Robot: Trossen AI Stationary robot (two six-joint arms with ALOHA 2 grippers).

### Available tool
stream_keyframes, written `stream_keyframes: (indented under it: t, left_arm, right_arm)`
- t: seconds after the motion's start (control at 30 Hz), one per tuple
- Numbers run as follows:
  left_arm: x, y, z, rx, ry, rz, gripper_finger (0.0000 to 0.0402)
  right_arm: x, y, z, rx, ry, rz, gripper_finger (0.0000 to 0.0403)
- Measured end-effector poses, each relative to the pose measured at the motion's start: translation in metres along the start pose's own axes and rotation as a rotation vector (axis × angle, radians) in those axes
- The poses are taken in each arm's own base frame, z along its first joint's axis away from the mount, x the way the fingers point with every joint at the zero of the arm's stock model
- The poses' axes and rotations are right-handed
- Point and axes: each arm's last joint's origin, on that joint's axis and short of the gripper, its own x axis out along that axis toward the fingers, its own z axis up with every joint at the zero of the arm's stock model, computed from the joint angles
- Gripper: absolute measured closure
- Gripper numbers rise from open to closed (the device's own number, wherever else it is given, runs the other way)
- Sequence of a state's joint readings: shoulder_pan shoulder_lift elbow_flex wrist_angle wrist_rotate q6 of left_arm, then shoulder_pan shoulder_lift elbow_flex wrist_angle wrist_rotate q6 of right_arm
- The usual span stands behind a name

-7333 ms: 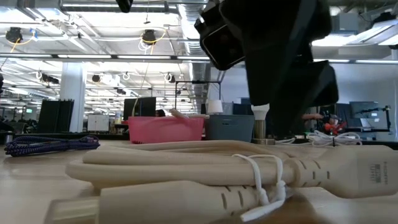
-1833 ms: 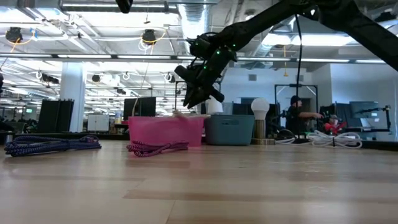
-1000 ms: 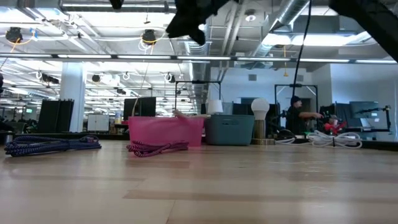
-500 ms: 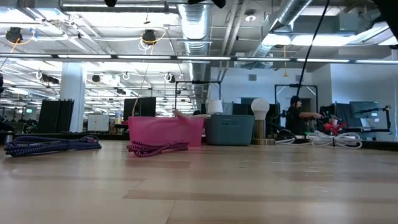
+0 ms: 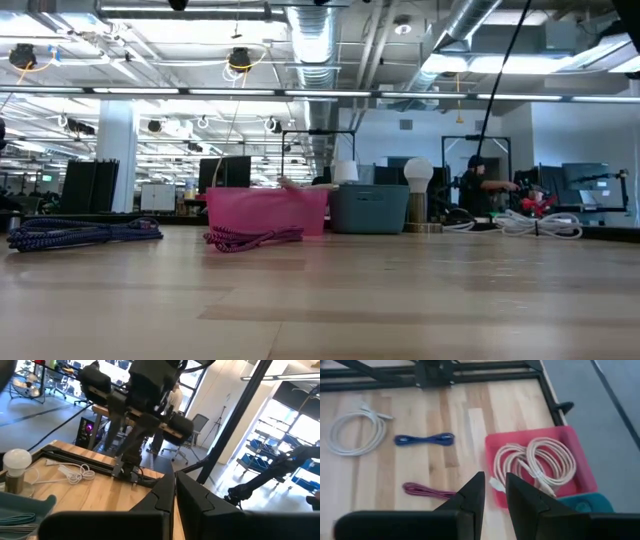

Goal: Pick & Place USB Port
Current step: Put the pink charger cable into the blue bin

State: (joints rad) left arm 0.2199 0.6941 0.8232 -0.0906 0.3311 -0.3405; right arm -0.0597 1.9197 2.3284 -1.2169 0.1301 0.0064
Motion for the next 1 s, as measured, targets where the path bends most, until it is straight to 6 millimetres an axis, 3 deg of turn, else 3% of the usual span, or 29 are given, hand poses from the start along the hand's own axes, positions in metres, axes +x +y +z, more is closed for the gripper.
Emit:
stream_keyframes:
  t: [0.3, 0.83, 1.0]
  left_arm:
    - [0.0, 0.0, 0.0, 0.0, 0.006, -0.017, 0.0385]
    - [0.0, 0.0, 0.0, -0.001, 0.007, -0.017, 0.0385]
    - [0.0, 0.0, 0.0, 0.0, 0.006, -0.017, 0.0385]
  right_arm:
    - [-0.004, 0.003, 0.024, 0.057, -0.253, 0.01, 0.0333]
    - [-0.005, 0.002, 0.025, 0.051, -0.265, 0.011, 0.0333]
    - [-0.007, 0.001, 0.032, 0.062, -0.34, 0.011, 0.0333]
